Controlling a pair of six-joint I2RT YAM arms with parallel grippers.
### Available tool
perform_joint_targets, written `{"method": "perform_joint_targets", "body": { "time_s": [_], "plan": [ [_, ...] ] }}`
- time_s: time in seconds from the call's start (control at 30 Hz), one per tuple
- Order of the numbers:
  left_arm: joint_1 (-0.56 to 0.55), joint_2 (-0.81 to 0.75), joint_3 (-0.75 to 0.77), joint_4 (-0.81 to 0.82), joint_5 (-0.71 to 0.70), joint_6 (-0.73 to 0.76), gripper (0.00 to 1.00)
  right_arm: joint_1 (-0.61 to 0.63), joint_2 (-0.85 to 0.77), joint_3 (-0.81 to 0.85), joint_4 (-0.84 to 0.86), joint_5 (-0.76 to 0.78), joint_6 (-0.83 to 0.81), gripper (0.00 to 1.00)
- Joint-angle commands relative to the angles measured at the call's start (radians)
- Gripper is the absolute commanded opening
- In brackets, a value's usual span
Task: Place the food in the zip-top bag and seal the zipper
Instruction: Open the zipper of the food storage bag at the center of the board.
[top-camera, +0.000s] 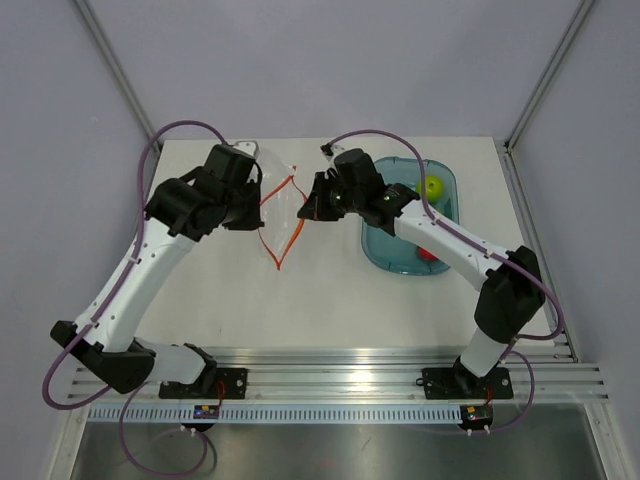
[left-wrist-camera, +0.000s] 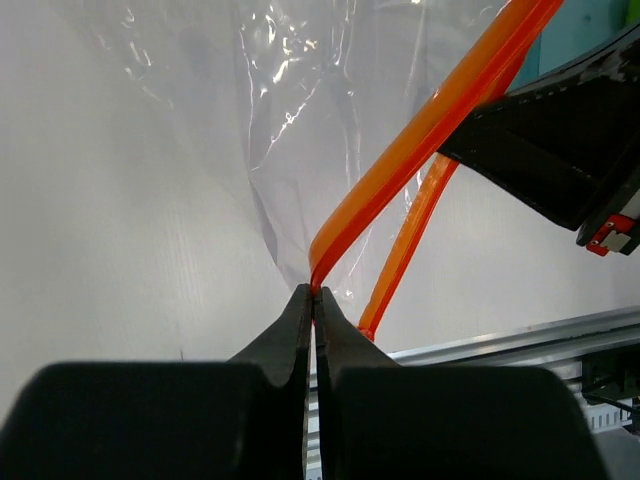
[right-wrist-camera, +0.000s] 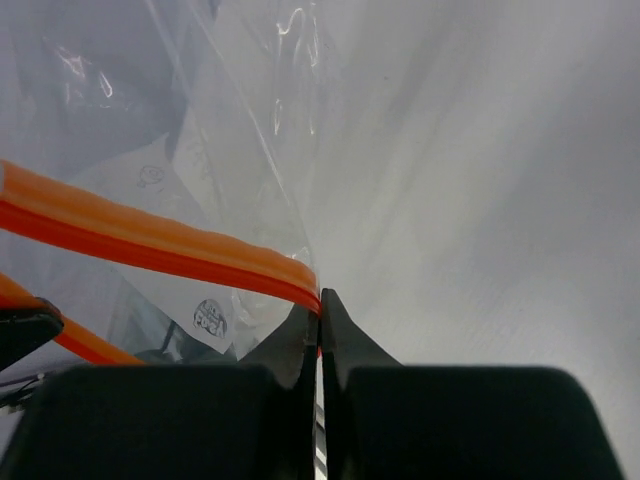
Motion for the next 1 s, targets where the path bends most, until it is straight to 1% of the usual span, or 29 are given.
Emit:
{"method": "perform_joint_targets", "body": {
  "time_s": [0.0,0.03,0.1,0.13,0.17,0.2,0.23,0.27,0.3,0.37,0.43,0.47,0.5,0.53,0.57,0.6,0.63,0.67,0.8,0.87,0.9,0.97],
  "plan": [
    [0.006,-0.01,0.114,-0.145,-0.06,0.03,0.0,-0.021,0.022,0.077,-0.008,-0.181,-0.005,0.0],
    [0.006,-0.005,0.112,-0.139,-0.049,0.027,0.0,-0.033,0.023,0.074,-0.004,-0.209,0.007,0.0],
    [0.006,0.032,0.08,-0.104,-0.002,0.024,0.0,-0.079,0.037,0.053,-0.008,-0.209,0.021,0.0],
    [0.006,0.049,0.06,-0.086,0.033,0.025,0.0,-0.096,0.046,0.048,-0.022,-0.189,0.018,0.0],
    [0.006,0.065,0.04,-0.023,0.058,0.027,0.0,-0.107,0.057,0.054,-0.049,-0.15,-0.008,0.0],
    [0.006,0.113,0.009,0.014,0.081,0.024,0.0,-0.117,0.08,0.06,-0.106,-0.099,-0.023,0.0],
    [0.004,0.137,-0.002,0.048,0.139,0.022,0.0,-0.119,0.091,0.068,-0.132,-0.024,-0.04,0.0],
    [0.004,0.168,-0.011,0.116,0.159,0.016,0.0,-0.119,0.105,0.089,-0.157,0.005,-0.066,0.0],
    [0.004,0.226,-0.019,0.143,0.16,0.012,0.0,-0.119,0.129,0.098,-0.201,0.024,-0.074,0.0],
    [0.002,0.286,-0.026,0.195,0.209,-0.002,0.0,-0.119,0.141,0.094,-0.214,0.03,-0.078,0.0],
    [-0.001,0.334,-0.03,0.214,0.219,-0.01,0.0,-0.119,0.129,0.07,-0.192,0.021,-0.068,0.09],
    [-0.002,0.334,-0.039,0.241,0.227,-0.013,0.0,-0.119,0.109,0.036,-0.18,0.018,-0.056,0.24],
    [-0.002,0.329,-0.049,0.256,0.233,-0.016,0.0,-0.119,0.097,0.016,-0.153,0.019,-0.048,0.32],
    [-0.002,0.322,-0.069,0.284,0.248,-0.014,0.0,-0.121,0.086,-0.024,-0.133,0.015,-0.026,0.34],
    [-0.002,0.322,-0.071,0.287,0.249,-0.014,0.0,-0.122,0.067,-0.039,-0.099,0.007,-0.017,0.39],
    [-0.002,0.322,-0.072,0.295,0.252,-0.013,0.0,-0.122,0.057,-0.056,-0.082,-0.003,0.012,0.47],
    [-0.001,0.328,-0.072,0.295,0.256,-0.01,0.0,-0.122,0.051,-0.081,-0.07,-0.005,0.026,0.5],
    [-0.001,0.329,-0.072,0.295,0.259,-0.01,0.0,-0.121,0.039,-0.096,-0.033,-0.011,0.04,0.51],
    [0.013,0.325,-0.076,0.315,0.287,-0.025,0.0,-0.121,0.013,-0.167,0.024,-0.008,0.105,0.52],
    [0.021,0.311,-0.083,0.332,0.299,-0.039,0.0,-0.119,-0.01,-0.2,0.071,-0.008,0.135,0.57],
    [0.022,0.309,-0.085,0.342,0.304,-0.048,0.0,-0.115,-0.019,-0.235,0.091,-0.004,0.159,0.63],
    [0.024,0.305,-0.08,0.346,0.311,-0.054,0.0,-0.098,-0.024,-0.251,0.119,0.022,0.178,0.67]
  ]
}}
